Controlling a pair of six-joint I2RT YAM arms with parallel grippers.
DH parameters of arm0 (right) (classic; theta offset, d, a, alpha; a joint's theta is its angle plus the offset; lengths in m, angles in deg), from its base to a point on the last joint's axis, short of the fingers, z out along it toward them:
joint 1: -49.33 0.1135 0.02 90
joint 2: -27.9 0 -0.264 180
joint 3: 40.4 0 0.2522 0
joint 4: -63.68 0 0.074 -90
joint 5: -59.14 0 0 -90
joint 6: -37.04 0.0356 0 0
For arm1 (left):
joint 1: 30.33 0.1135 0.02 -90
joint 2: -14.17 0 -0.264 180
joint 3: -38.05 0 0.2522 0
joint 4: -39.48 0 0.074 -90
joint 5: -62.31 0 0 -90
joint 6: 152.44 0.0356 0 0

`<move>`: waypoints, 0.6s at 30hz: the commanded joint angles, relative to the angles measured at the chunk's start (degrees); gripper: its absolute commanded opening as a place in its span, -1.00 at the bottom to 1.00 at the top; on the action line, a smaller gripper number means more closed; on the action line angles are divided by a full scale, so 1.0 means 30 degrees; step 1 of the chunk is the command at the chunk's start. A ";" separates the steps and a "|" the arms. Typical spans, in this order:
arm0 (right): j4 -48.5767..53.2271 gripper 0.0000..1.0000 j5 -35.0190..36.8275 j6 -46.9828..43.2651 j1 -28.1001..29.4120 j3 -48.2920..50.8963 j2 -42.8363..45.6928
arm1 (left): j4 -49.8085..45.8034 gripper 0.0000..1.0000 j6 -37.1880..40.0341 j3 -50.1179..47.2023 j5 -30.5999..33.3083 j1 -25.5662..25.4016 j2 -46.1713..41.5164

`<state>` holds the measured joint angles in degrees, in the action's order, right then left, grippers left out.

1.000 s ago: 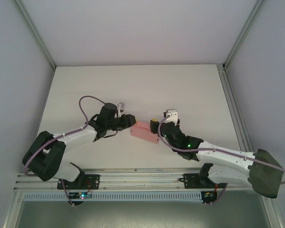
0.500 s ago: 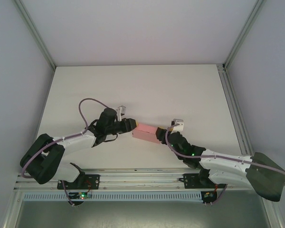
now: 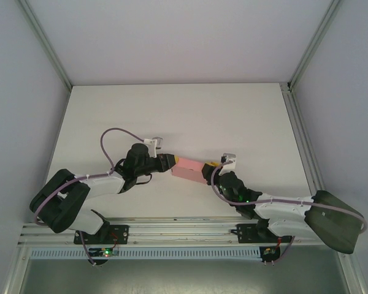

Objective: Assemble paper box

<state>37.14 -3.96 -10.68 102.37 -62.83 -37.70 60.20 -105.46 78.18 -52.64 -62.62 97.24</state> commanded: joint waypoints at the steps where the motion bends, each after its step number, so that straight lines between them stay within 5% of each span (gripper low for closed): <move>1: 0.4353 -0.43 -0.0395 -0.1999 0.0060 0.1721 -0.2242 | -0.4862 -0.89 0.1532 -0.1307 -0.0008 -0.0360 0.1702; 6: 0.3178 -0.72 0.0085 -0.2923 0.0355 0.1997 -0.3049 | -0.4769 -1.00 0.1421 -0.1292 0.0073 -0.0346 0.2003; 11: 0.4173 -0.78 0.0524 -0.2981 0.0346 0.2127 -0.0920 | -0.4915 -0.97 0.1422 -0.1285 0.0143 -0.0397 0.1657; 13: 0.5317 -0.76 0.0582 -0.3071 0.0155 0.1781 0.0429 | -0.5210 -0.70 0.1479 -0.1091 0.0043 -0.0412 0.1466; 16: 0.7972 -0.32 -0.0189 -0.3254 -0.0755 0.0550 0.2110 | -0.6310 -0.37 0.1649 -0.0162 0.0070 -0.0405 0.0872; 18: 0.9925 -0.20 -0.0832 -0.3466 -0.1508 -0.0640 0.2886 | -0.7362 -0.15 0.2258 0.0807 0.0312 -0.0391 0.0239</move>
<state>45.71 -4.68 -17.65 100.32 -63.40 -30.16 56.94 -102.93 80.94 -53.45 -63.30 97.44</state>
